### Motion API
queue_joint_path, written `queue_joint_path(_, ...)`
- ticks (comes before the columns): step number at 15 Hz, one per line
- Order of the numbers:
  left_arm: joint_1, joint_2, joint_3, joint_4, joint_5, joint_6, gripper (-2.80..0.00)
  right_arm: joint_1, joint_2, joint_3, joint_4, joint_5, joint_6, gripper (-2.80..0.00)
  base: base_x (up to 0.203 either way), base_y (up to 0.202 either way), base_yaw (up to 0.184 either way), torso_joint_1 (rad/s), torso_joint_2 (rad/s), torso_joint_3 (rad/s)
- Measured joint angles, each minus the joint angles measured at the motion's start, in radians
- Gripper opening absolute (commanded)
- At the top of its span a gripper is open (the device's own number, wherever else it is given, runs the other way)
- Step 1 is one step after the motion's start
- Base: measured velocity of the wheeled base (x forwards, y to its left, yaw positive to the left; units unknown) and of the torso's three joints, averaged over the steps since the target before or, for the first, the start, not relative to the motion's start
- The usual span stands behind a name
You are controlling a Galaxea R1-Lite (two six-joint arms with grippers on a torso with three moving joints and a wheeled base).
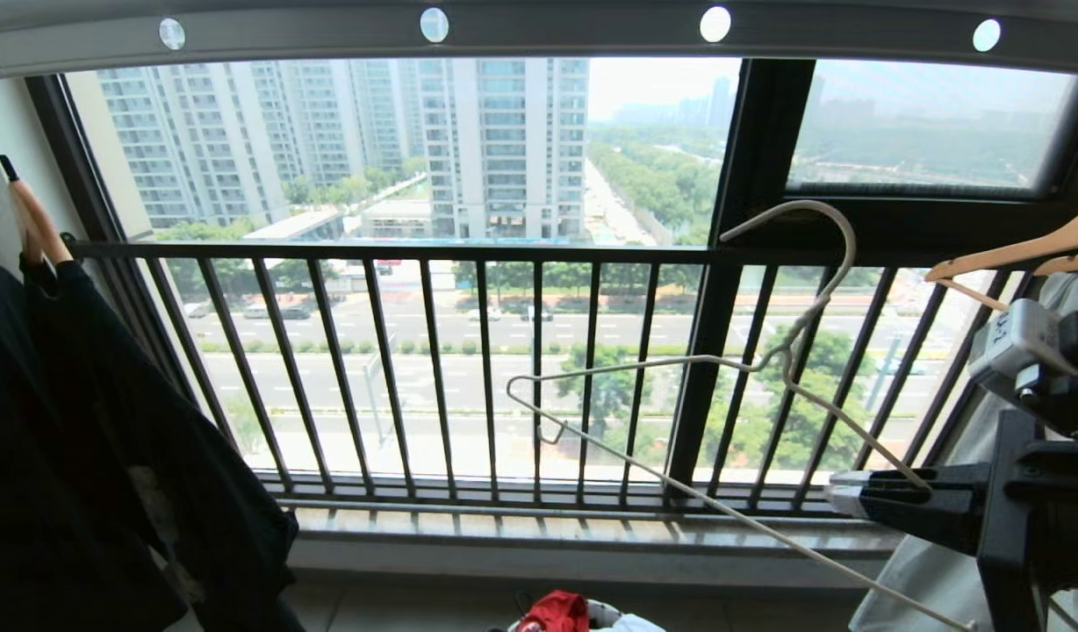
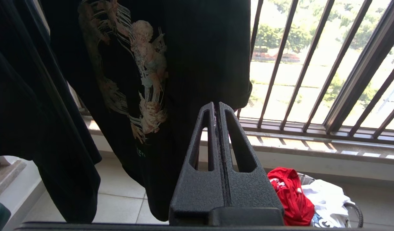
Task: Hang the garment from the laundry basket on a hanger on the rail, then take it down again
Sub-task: Pick up the clothes rack on the clothesline, then pick up clothes from the basket
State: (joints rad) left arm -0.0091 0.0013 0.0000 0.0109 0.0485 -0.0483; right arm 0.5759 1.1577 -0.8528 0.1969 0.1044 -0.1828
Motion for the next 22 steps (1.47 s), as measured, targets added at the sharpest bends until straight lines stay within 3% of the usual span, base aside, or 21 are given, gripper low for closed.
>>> queue_joint_path(4,0.000,0.000,0.000,0.000,0.000,0.000,-2.80,-0.063,0.112,0.012,-0.142,0.150,0.001,-2.80,0.000,0.000,0.000,0.000,0.00,0.000)
queue_joint_path(7,0.000,0.000,0.000,0.000,0.000,0.000,-2.80,-0.073,0.186,0.011,-0.246,0.157,0.003,-2.80,0.000,0.000,0.000,0.000,0.00,0.000)
queue_joint_path(17,0.000,0.000,0.000,0.000,0.000,0.000,-2.80,-0.076,0.182,0.041,-0.256,0.160,0.006,-2.80,0.000,0.000,0.000,0.000,0.00,0.000)
queue_joint_path(22,0.000,0.000,0.000,-0.001,0.000,0.000,-2.80,-0.076,0.160,0.043,-0.256,0.159,0.005,-2.80,0.000,0.000,0.000,-0.129,0.29,0.156)
